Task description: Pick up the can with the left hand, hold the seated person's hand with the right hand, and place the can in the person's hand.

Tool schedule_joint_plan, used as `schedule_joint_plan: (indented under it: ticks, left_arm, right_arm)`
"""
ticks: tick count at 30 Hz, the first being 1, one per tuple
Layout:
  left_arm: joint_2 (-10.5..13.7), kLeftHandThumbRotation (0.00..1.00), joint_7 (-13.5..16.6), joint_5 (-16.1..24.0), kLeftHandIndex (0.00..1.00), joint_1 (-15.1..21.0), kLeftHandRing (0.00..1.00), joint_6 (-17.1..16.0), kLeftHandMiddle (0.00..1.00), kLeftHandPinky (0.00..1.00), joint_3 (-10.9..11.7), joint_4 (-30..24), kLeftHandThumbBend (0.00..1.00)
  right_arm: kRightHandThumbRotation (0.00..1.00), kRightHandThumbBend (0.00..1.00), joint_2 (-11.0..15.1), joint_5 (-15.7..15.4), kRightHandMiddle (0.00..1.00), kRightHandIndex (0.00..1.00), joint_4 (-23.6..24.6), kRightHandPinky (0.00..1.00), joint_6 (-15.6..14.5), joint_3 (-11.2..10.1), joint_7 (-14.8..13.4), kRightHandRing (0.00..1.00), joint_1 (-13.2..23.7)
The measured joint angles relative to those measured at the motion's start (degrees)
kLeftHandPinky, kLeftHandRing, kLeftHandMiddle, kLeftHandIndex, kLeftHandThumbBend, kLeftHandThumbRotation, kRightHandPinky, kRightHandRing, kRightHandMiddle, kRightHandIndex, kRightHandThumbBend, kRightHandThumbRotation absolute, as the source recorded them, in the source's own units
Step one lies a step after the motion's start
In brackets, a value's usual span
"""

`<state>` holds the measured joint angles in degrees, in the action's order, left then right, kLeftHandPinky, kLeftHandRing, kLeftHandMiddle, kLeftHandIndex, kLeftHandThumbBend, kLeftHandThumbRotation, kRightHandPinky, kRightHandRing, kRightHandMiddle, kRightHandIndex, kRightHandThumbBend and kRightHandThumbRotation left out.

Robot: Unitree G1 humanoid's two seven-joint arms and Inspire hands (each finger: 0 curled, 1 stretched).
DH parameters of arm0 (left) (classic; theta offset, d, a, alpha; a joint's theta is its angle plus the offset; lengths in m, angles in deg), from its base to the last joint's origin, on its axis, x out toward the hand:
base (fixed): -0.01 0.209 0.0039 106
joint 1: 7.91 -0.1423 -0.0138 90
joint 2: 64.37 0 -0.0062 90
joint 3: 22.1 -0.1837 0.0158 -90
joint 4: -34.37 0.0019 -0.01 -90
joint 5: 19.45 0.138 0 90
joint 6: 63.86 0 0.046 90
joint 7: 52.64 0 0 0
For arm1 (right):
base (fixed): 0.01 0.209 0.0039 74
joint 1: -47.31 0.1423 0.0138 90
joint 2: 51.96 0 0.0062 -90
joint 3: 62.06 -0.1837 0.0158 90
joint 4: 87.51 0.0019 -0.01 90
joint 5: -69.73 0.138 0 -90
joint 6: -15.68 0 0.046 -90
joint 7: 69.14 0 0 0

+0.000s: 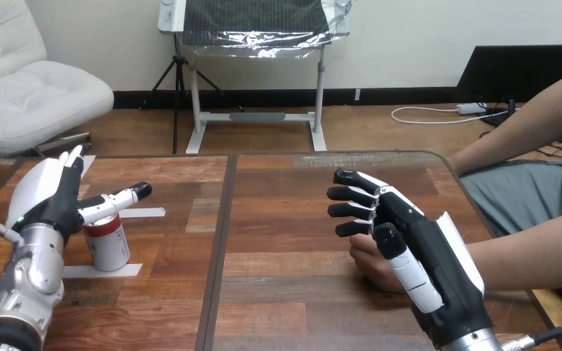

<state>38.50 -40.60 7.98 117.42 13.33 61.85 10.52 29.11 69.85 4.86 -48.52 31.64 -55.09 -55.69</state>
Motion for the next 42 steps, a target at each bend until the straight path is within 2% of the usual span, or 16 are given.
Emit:
schedule_joint_plan:
  ticks: [23, 42]
  left_arm:
    - [-0.3, 0.67, -0.9, -0.6, 0.96, 0.0, 1.00, 0.4, 0.99, 0.97, 0.0, 0.0, 0.78]
    - [-0.5, 0.64, -1.3, -2.4, 0.94, -0.1, 0.95, 0.9, 0.95, 0.91, 0.0, 0.0, 0.79]
  right_arm:
    - [0.93, 0.94, 0.0, -0.1, 0.79, 0.82, 0.0, 0.66, 0.0, 0.0, -0.1, 0.75, 0.0]
    - [0.93, 0.94, 0.0, -0.1, 0.79, 0.82, 0.0, 0.66, 0.0, 0.0, -0.1, 0.75, 0.0]
